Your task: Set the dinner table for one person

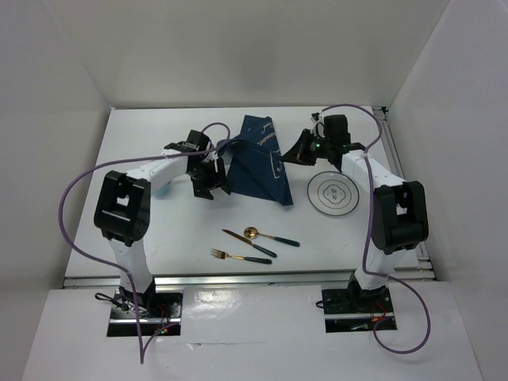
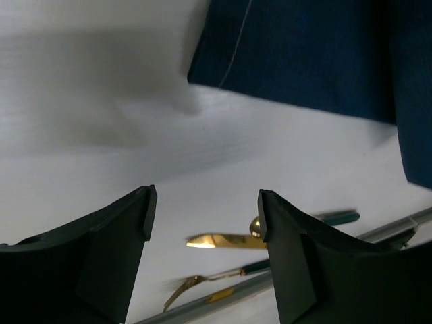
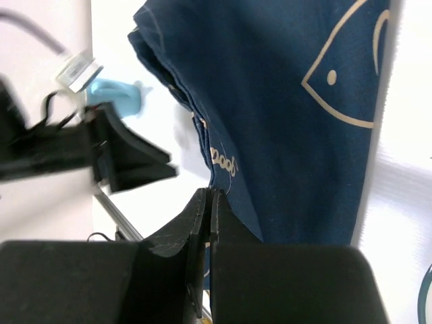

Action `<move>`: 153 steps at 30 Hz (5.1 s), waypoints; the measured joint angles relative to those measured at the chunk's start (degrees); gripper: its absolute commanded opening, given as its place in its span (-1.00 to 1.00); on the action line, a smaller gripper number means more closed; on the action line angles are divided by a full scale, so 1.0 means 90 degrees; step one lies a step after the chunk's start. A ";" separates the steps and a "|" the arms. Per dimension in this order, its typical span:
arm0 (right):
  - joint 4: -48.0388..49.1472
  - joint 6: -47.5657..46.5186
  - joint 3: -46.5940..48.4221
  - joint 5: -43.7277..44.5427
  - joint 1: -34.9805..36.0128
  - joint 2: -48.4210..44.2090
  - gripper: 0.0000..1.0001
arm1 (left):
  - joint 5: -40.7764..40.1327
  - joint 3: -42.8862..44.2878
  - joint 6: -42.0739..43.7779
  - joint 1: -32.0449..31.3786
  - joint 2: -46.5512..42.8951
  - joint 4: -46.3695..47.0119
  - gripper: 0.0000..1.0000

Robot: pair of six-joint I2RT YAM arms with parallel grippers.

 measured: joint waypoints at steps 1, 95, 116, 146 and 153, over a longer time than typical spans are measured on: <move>0.0012 0.0000 -0.0005 -0.0024 -0.0017 -0.0015 -1.00 | -0.0036 0.0129 -0.0053 -0.0005 0.0165 0.0000 0.61; -0.1620 -0.0287 0.0046 0.1846 0.0765 0.1489 -1.00 | -0.1749 -0.0389 0.0044 0.0243 0.0226 -0.0454 -1.00; -0.0954 0.0138 -0.0709 0.1588 0.0804 0.1154 -1.00 | -0.2268 -0.0393 0.0097 0.0219 0.0204 -0.0767 -1.00; -0.2181 0.0151 -0.0355 0.3172 0.0209 -0.1785 0.58 | -0.3262 0.1780 0.0359 -0.0253 -0.1127 -0.2086 0.14; -0.2050 0.0792 -0.3434 0.2608 -0.2339 -0.3893 0.56 | -0.2934 0.1433 0.0600 -0.0253 -0.2283 -0.1933 0.34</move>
